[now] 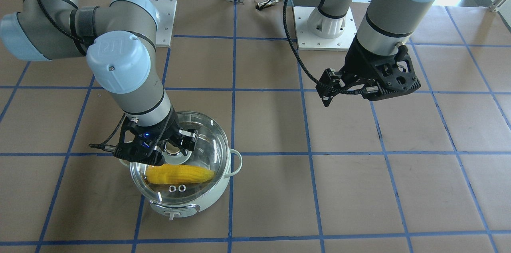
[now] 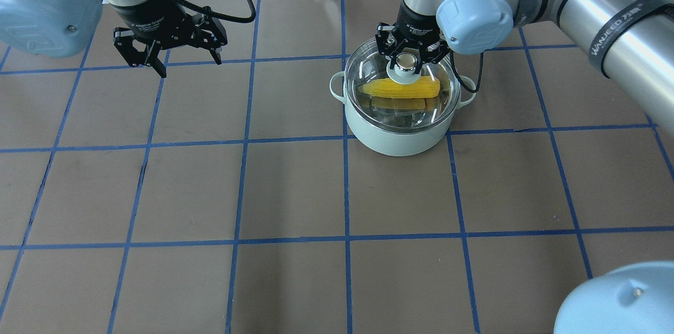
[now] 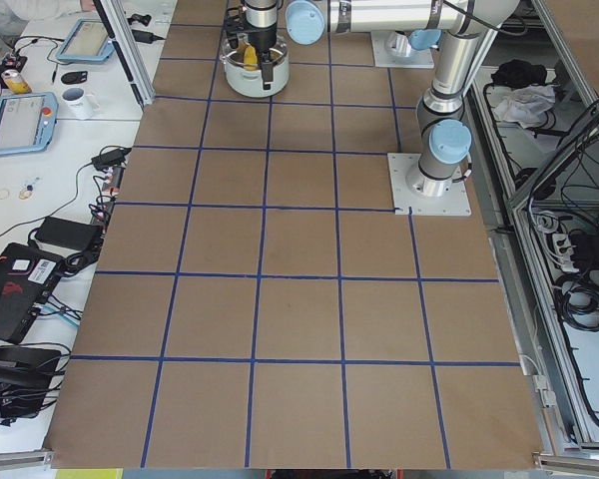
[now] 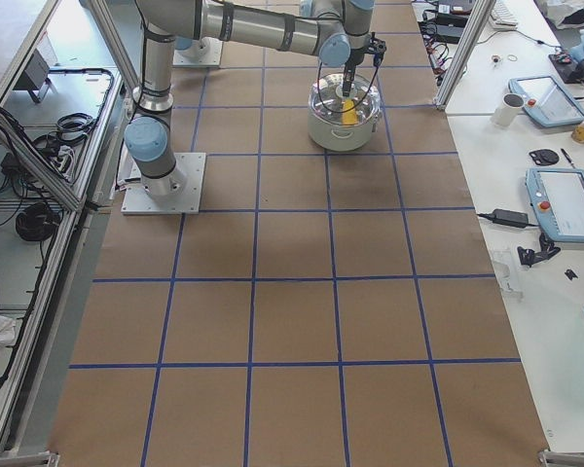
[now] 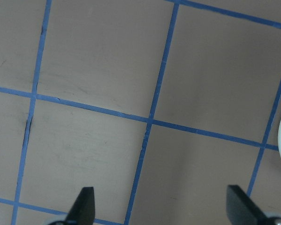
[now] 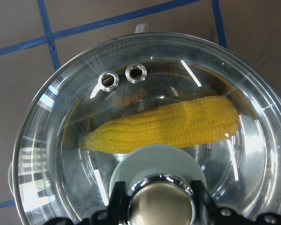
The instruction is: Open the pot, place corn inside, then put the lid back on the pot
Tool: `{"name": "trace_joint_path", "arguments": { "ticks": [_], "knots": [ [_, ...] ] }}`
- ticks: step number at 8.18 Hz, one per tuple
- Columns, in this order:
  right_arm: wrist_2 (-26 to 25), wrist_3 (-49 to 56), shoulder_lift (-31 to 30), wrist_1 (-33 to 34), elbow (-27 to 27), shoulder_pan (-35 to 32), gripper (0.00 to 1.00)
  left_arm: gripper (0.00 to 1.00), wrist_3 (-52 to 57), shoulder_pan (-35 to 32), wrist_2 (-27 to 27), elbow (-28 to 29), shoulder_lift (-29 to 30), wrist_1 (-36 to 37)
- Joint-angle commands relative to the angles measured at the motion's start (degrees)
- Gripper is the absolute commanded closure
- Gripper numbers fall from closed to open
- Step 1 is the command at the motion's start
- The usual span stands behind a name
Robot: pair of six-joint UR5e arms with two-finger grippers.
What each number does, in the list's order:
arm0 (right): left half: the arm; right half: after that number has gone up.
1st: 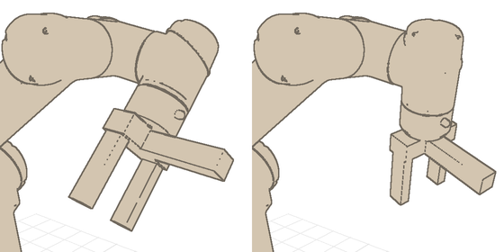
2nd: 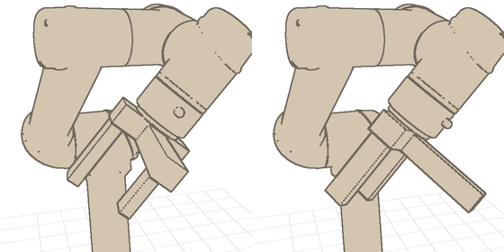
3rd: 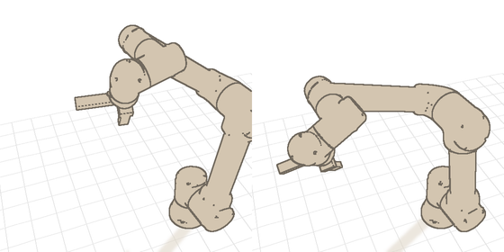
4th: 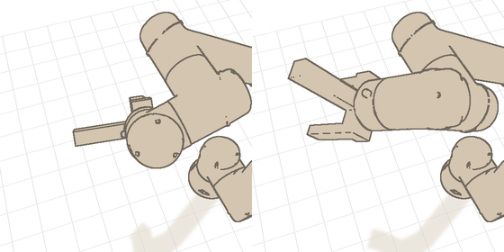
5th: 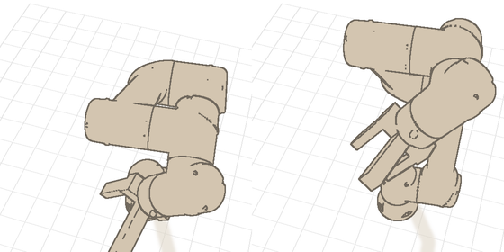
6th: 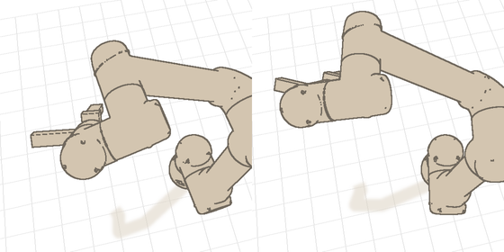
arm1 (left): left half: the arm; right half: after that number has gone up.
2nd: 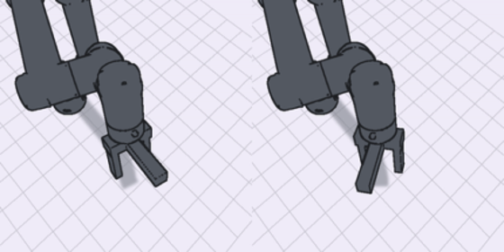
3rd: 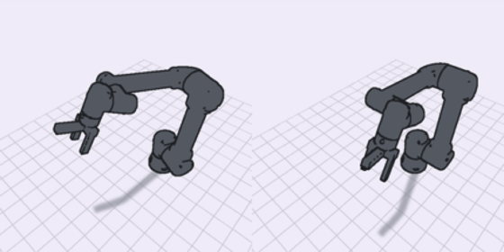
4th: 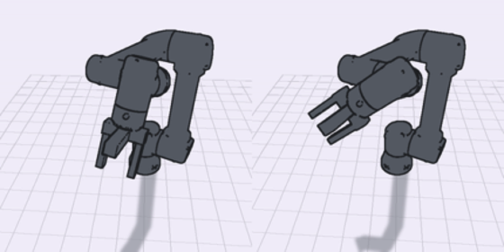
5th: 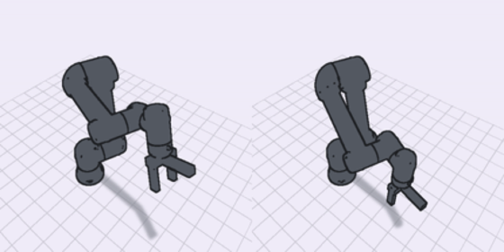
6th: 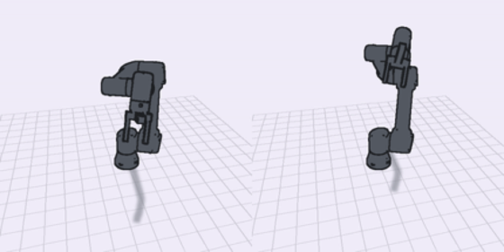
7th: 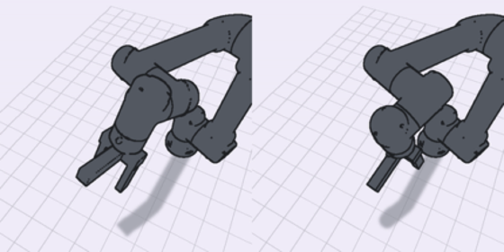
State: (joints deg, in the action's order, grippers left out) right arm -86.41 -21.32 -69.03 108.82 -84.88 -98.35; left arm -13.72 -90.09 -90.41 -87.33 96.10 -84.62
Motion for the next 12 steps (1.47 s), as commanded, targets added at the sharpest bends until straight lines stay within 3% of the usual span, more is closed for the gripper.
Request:
{"name": "trace_joint_path", "arguments": {
  "ticks": [1,3,6,8,11,12],
  "knots": [
    [-0.1,-0.1,0.1,0.2,0.0,0.1,0.22,0.00,0.1,0.0,0.0,0.0,0.0,0.1],
    [0.0,-0.5,0.0,0.4,0.0,0.1,0.09,0.00,-0.1,0.0,0.0,0.0,0.1,0.1],
    [-1.3,6.5,-3.5,-0.1,2.0,2.0,0.00,0.00,-0.2,0.0,0.0,0.0,0.1,0.1],
    [-1.1,13.7,-9.2,-7.4,2.3,7.8,0.00,0.00,-0.2,0.0,0.1,0.0,0.1,0.1],
    [-1.8,13.8,-19.9,-20.2,1.4,6.8,0.00,0.00,-0.2,0.0,0.1,0.0,0.1,0.1],
    [-1.8,15.1,-20.7,-20.8,1.4,4.7,0.00,0.00,-0.1,0.0,0.1,0.0,0.1,0.1]
  ]
}}
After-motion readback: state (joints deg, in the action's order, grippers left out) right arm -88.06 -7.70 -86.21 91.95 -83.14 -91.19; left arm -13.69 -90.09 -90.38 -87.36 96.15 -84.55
